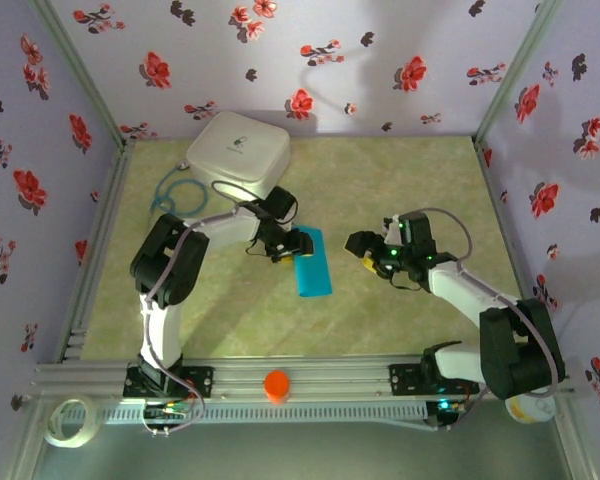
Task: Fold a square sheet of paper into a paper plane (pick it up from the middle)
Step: First fold the square sheet of paper in half at the center of the table.
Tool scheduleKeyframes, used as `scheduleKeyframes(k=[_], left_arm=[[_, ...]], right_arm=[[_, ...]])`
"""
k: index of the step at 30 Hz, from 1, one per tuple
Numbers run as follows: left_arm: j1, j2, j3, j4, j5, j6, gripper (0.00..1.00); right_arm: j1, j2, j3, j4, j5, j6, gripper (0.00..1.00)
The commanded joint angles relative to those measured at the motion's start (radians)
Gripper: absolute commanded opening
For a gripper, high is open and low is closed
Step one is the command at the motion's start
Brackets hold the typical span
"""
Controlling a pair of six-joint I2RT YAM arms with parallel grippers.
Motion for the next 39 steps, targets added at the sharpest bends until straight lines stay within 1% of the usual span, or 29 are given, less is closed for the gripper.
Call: scheduleKeyframes(k=[1, 4, 9, 12, 27, 31, 39], left_arm=[[0.0, 0.072, 0.008, -0.131, -0.118, 0.046, 0.59], [-0.005, 0.094, 0.029, -0.171, -0.144, 0.053, 0.59], [-0.013, 0.115, 0.039, -0.193, -0.148, 0.067, 0.59], [-0.014, 0.122, 0.041, -0.201, -0.154, 0.07, 0.57], [-0.016, 0.164, 0.074, -0.232, -0.189, 0.024, 0.58], [-0.022, 0.183, 0.097, -0.278, -0.241, 0.028, 0.58], [-0.025, 0.202, 0.101, -0.286, -0.259, 0.021, 0.58]], right_arm=[[0.008, 0.009, 0.027, 0.001, 0.007, -0.017, 0.84], [0.009, 0.009, 0.027, -0.001, 0.01, -0.016, 0.84], [0.009, 0.009, 0.028, -0.006, 0.013, -0.021, 0.84], [0.011, 0.01, 0.028, -0.011, 0.013, -0.022, 0.84], [0.01, -0.001, 0.033, -0.031, 0.022, -0.026, 0.84], [0.011, -0.002, 0.035, -0.036, 0.026, -0.029, 0.84], [0.011, 0.0, 0.034, -0.04, 0.027, -0.031, 0.84]])
